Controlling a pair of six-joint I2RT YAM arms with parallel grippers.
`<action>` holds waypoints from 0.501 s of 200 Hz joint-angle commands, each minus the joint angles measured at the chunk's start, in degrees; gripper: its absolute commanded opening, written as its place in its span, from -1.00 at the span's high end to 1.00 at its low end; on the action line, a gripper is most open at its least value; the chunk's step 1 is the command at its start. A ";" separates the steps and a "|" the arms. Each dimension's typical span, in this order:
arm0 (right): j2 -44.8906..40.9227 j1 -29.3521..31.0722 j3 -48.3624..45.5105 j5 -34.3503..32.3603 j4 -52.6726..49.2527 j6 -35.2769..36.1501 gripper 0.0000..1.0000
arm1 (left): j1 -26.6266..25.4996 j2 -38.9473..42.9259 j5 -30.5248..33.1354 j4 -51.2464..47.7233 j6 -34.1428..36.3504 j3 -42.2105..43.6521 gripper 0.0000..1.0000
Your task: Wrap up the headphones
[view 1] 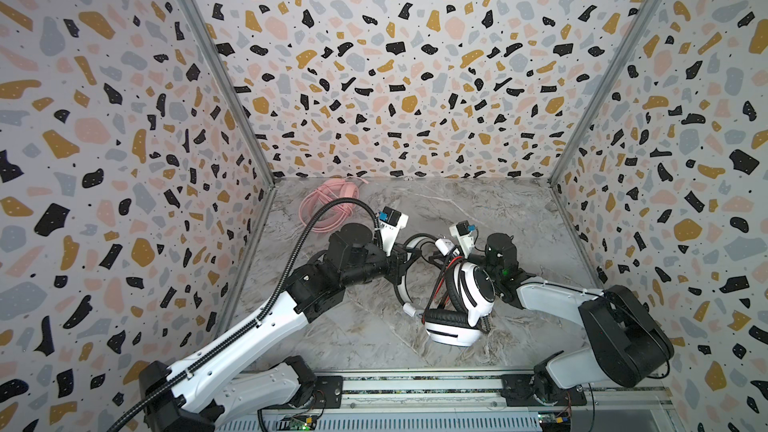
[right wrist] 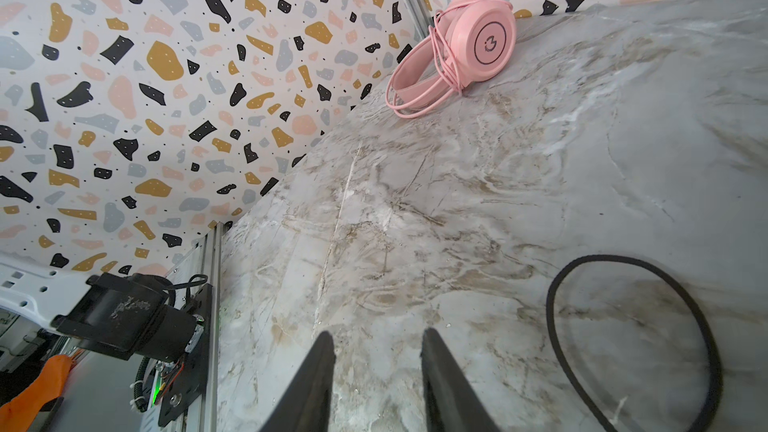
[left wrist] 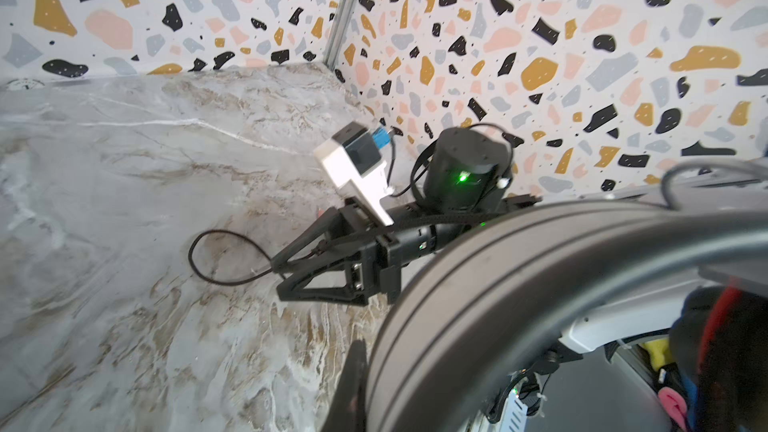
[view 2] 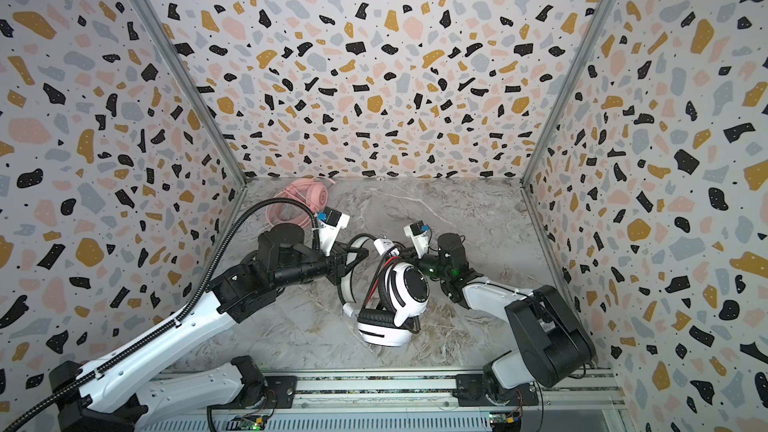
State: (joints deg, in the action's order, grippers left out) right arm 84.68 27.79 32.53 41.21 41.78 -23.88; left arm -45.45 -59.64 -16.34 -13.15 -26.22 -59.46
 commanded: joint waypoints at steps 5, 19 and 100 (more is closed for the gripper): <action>2.52 0.65 -1.19 1.81 6.80 -2.43 0.45 | 0.41 1.27 -3.35 7.86 -4.80 -4.05 1.00; 3.90 1.05 -1.33 2.02 7.86 -2.83 0.53 | 0.95 1.34 -3.27 7.87 -4.98 -4.83 1.00; 4.18 4.92 -4.50 -2.86 4.79 -2.04 0.87 | 12.32 5.00 5.25 9.61 -11.97 -4.81 1.00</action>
State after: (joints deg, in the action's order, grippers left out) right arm 89.89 30.92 28.86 41.32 49.32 -26.57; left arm -36.32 -57.71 -15.44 -11.31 -31.97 -61.65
